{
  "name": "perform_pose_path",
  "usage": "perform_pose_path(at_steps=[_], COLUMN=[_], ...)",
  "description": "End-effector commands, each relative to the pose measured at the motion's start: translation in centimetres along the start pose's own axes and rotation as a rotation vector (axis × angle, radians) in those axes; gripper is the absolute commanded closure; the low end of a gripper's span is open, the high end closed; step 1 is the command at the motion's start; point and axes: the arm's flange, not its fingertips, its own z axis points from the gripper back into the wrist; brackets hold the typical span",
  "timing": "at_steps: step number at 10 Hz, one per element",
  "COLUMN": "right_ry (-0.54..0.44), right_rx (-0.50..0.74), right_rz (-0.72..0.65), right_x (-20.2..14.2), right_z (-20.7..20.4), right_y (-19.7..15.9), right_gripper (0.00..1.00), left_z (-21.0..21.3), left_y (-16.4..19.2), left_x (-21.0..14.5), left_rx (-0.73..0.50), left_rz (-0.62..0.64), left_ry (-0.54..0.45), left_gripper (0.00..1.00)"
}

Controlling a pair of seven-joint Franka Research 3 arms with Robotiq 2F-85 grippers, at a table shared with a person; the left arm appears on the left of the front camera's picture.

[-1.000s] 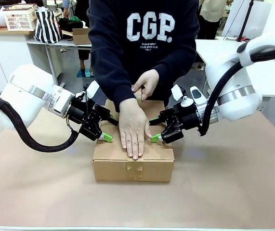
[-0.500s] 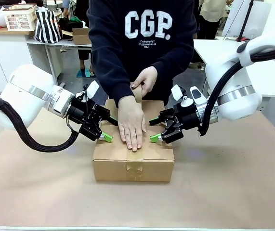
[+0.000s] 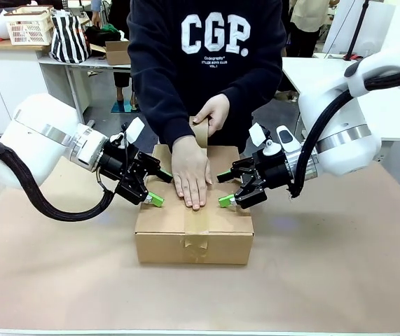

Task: Pack the gift set into the box.
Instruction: Press and hold the closed box until the human finishes sealing it.

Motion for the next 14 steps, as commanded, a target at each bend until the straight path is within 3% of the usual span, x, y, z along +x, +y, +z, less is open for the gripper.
perform_pose_path(at_steps=[1, 14], right_ry=[-0.008, -0.008], right_rx=[-0.004, -0.004], right_rz=[-0.016, -0.016], right_x=[-0.29, -0.29], right_z=[-0.01, -0.01], right_y=[0.15, 0.15], right_gripper=[0.0, 0.0], left_z=[0.01, 0.01], left_y=[-0.06, -0.06], left_x=[-0.16, -0.16], left_rx=[-0.011, -0.011], left_rz=[0.011, 0.011], left_ry=[-0.006, -0.006], left_gripper=[0.0, 0.0])
